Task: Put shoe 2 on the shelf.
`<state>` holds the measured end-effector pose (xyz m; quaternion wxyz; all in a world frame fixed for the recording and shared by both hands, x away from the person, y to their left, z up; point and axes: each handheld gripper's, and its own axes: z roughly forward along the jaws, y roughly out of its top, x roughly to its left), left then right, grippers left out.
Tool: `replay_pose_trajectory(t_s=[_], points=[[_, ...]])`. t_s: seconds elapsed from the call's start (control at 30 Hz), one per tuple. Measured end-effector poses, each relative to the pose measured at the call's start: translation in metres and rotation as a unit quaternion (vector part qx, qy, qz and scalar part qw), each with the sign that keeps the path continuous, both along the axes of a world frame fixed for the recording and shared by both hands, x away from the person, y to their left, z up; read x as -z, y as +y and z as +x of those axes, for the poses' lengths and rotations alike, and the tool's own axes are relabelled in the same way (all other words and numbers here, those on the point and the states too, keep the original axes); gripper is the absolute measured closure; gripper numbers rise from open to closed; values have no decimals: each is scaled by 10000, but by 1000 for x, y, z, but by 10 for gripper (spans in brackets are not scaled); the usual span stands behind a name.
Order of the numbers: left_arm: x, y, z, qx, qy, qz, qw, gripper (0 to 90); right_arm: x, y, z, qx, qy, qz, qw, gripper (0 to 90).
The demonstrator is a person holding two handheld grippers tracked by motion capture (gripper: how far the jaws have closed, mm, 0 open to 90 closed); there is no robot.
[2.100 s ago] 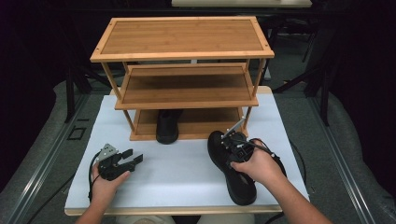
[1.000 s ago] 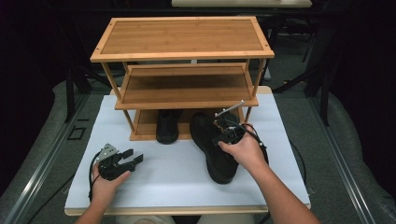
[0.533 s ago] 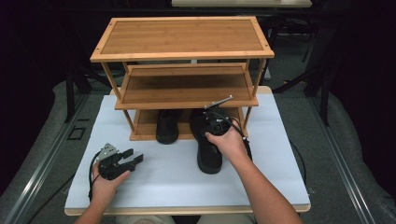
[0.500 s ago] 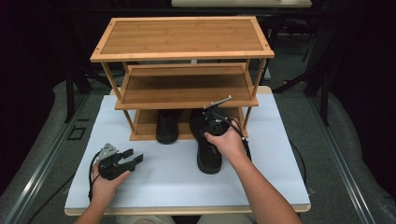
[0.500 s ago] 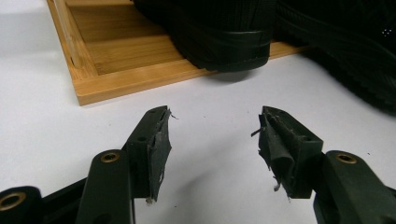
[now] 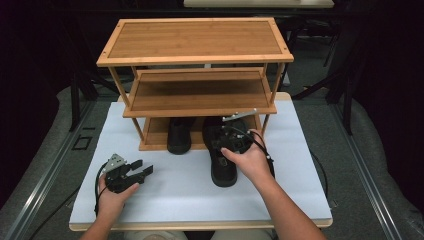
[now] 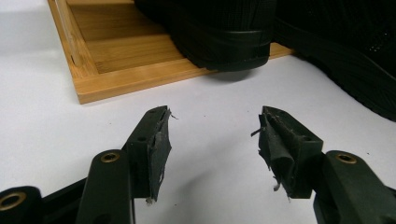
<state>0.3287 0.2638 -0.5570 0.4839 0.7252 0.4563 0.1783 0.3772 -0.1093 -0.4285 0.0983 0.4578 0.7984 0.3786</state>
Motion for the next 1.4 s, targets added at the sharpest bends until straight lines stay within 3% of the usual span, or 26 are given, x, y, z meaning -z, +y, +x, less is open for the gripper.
replay_pose_trajectory(t_s=[0.03,0.1,0.17,0.2,0.23,0.27,0.3,0.33,0.37,0.4,0.43,0.47,0.53,0.6,0.67,0.7,0.73,0.83,0.87,0.97,1.03,1.1,1.17,1.2,1.33,1.4], points=[[0,-1,0,11,-17,-11,10000,432,1,-8,-10,-127,-207,172,9996,566],[0,-2,0,19,1,8,10000,432,4,-13,-21,-47,-501,171,9986,553],[0,-2,0,21,24,33,10000,432,7,-20,-29,-269,-585,396,9971,550],[0,-2,0,19,24,30,10000,432,8,-20,-33,-126,-699,299,9970,549],[0,-2,0,24,20,22,10000,432,9,-23,-38,-259,-761,434,9958,543],[0,-2,0,24,18,23,10000,432,11,-25,-45,-101,-921,286,9953,531],[1,-2,0,19,5,7,10000,432,13,-28,-47,-269,-932,471,9942,520],[1,-2,0,19,10,11,10000,432,15,-29,-53,-109,-1041,433,9936,502],[1,-2,0,15,14,11,10000,432,18,-33,-57,-239,-1106,646,9915,493],[1,-2,0,15,14,11,10000,432,18,-33,-57,-239,-1106,646,9915,493],[1,-1,0,23,9,-3,10000,432,22,-35,-63,-61,-1252,577,9904,493],[1,-2,0,25,14,16,10000,432,32,-39,-74,164,-1314,605,9893,493],[1,-2,0,26,28,24,10000,432,44,-42,-82,26,-1350,903,9867,481],[1,-2,0,35,22,11,10000,432,51,-43,-87,81,-1412,887,9860,478],[1,-3,0,30,22,13,10000,432,68,-44,-97,231,-1644,785,9830,473],[1,-3,0,30,22,13,10000,432,68,-44,-97,231,-1644,785,9830,473],[1,-3,0,35,25,21,10000,432,82,-45,-101,251,-1692,837,9817,480],[1,-3,0,38,1,24,10000,432,94,-43,-102,226,-1687,889,9814,488],[1,-3,0,36,-1,32,10000,432,98,-41,-102,243,-1748,945,9798,488],[1,-3,0,34,18,24,10000,432,106,-35,-100,181,-1647,625,9842,488],[1,-3,0,32,21,22,10000,432,108,-33,-99,188,-1665,498,9846,489],[1,-3,0,27,23,37,10000,432,114,-30,-96,264,-1772,320,9833,550],[1,-3,0,32,27,40,10000,432,113,-32,-94,186,-1720,411,9841,601],[2,-3,1,53,17,34,10000,432,112,-34,-91,218,-1602,524,9854,706],[3,-5,2,62,26,44,10000,432,106,-34,-81,331,-1436,586,9873,757],[3,-6,2,67,39,60,10000,432,106,-34,-77,283,-1423,722,9868,762]])
